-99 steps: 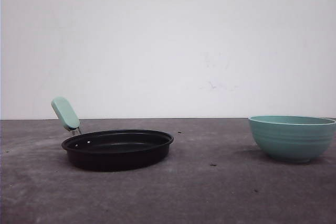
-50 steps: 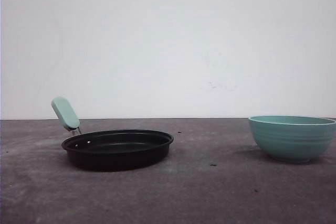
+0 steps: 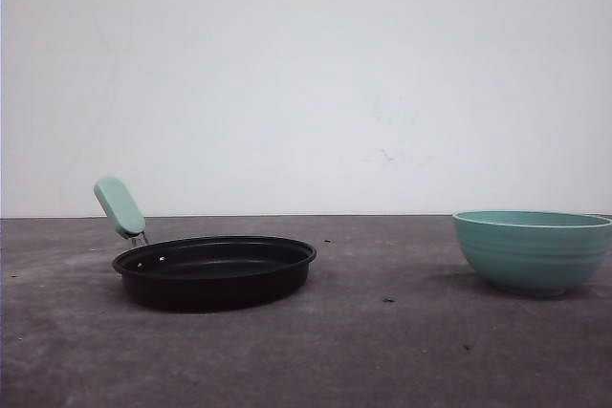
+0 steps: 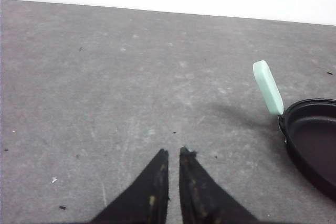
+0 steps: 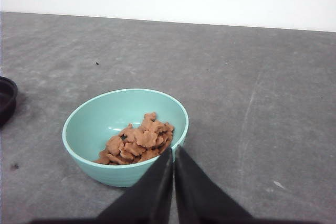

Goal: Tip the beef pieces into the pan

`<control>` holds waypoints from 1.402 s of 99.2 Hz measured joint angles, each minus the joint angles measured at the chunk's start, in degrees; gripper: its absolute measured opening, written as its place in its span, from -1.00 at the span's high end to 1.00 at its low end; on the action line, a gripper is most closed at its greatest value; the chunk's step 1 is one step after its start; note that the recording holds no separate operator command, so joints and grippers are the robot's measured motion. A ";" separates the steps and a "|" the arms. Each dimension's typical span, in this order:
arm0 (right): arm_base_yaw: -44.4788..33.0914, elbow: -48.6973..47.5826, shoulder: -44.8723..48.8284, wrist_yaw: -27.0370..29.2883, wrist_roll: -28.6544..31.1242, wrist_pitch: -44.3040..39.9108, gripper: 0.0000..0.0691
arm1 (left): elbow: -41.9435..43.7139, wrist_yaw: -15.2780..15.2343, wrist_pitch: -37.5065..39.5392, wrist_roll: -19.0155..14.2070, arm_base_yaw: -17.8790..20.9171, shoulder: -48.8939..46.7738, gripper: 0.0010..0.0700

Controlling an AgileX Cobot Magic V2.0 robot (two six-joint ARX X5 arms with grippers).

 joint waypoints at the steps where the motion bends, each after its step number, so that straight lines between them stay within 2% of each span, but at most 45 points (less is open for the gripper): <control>1: 0.00 0.00 0.00 0.00 0.00 0.00 0.98 | 0.00 0.00 0.00 0.00 0.00 0.00 0.99; 33: 0.00 0.00 0.68 1.73 0.00 -0.17 0.98 | 0.00 0.02 0.13 -0.02 0.00 0.00 0.99; 41: 0.00 0.00 0.68 1.64 0.11 -0.09 0.98 | -0.02 0.07 0.17 -1.25 0.00 0.00 0.99; 51: 0.00 -0.07 0.68 -0.22 1.64 1.01 0.98 | -0.02 0.11 0.20 -5.70 0.00 0.00 0.99; 61: 0.00 -0.07 0.68 -1.38 6.40 3.06 0.98 | -0.04 0.70 0.22 -11.93 0.00 0.00 0.99; 67: 0.00 -0.07 0.68 -1.36 10.19 4.13 0.98 | -0.04 2.25 0.24 -16.57 0.02 0.00 0.99; 72: 0.00 -0.07 0.68 -1.40 13.31 5.38 0.98 | 0.15 4.83 0.07 -20.13 0.07 0.00 0.99; 78: 0.00 0.07 0.68 -1.49 16.98 6.64 0.98 | 1.33 7.72 -2.32 -22.18 0.07 0.26 0.99; 83: 0.02 1.01 0.70 -1.49 19.85 6.03 0.98 | 3.82 8.72 -5.64 -23.32 0.07 1.31 0.99; 92: 0.07 5.27 0.90 -1.49 23.30 3.96 0.98 | 10.38 8.72 -10.16 -23.89 0.07 4.59 0.99; 106: 0.07 16.79 1.68 -1.40 24.17 0.09 0.98 | 22.49 9.09 -10.32 -22.91 0.07 12.96 0.99; 125: 0.07 36.74 10.38 -1.29 18.36 -7.69 0.98 | 40.76 13.79 -10.36 -19.02 0.04 28.83 0.99; 139: 0.07 50.53 20.63 -1.36 13.94 -16.11 0.98 | 51.87 16.13 -11.67 -17.97 -0.44 37.94 0.99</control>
